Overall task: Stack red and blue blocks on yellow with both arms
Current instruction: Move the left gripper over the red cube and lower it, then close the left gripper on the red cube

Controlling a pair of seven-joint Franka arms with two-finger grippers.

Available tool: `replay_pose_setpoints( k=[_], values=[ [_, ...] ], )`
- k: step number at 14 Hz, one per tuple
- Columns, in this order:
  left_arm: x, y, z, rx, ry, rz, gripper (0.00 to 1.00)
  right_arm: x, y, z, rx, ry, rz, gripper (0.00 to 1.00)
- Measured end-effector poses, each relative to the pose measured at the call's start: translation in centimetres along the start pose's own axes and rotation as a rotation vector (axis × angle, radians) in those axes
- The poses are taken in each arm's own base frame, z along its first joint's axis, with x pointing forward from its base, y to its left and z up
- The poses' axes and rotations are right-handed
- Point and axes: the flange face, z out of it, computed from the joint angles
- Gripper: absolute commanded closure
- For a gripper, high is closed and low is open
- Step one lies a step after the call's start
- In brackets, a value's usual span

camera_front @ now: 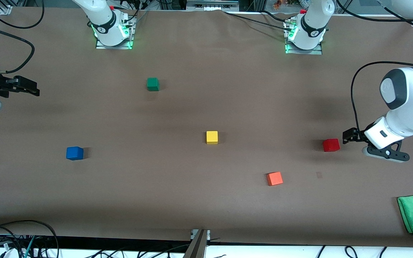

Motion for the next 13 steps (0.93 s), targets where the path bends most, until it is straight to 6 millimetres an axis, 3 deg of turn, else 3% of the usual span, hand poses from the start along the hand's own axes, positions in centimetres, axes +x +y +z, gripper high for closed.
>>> replay_pose_setpoints(
  k=[5,13],
  values=[
    [0.1,-0.5,3.2,0.017,0.032,-0.013,0.00,0.0,0.0,0.1,0.000,-0.001,0.000,0.00],
    [0.6,-0.9,11.9,0.056,0.090,-0.014,0.00,0.1,0.0,0.1,0.000,-0.001,0.000,0.00]
  ],
)
